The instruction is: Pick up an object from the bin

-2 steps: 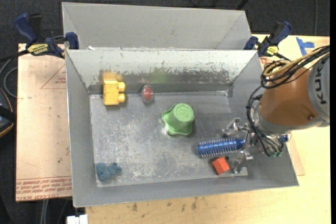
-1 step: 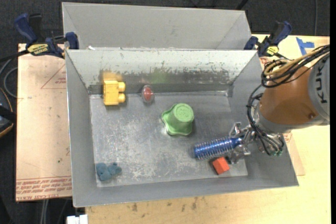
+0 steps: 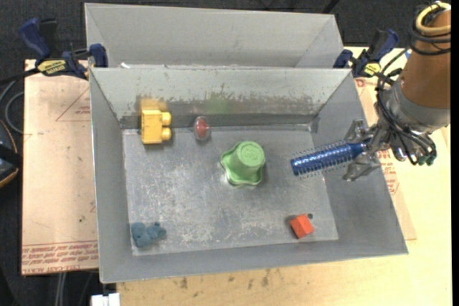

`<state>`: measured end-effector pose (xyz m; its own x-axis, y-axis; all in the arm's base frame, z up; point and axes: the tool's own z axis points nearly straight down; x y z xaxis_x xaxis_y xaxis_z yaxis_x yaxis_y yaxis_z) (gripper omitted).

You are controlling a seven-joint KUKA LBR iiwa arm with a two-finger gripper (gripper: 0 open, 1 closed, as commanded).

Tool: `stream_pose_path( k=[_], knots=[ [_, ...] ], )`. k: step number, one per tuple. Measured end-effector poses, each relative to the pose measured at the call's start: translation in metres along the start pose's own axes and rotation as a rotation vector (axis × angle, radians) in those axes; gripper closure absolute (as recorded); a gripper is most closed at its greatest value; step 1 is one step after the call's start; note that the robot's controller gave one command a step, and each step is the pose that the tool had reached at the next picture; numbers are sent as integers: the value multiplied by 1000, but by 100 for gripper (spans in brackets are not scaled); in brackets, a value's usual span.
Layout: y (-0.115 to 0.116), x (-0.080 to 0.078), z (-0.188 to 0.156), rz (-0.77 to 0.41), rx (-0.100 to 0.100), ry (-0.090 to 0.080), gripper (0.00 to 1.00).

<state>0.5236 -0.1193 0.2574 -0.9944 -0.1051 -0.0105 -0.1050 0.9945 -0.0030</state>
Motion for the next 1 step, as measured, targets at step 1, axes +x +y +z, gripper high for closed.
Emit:
stream_pose_path(
  k=[1],
  knots=[
    [-10,-50,4,-78,-2,4,100]
  ],
)
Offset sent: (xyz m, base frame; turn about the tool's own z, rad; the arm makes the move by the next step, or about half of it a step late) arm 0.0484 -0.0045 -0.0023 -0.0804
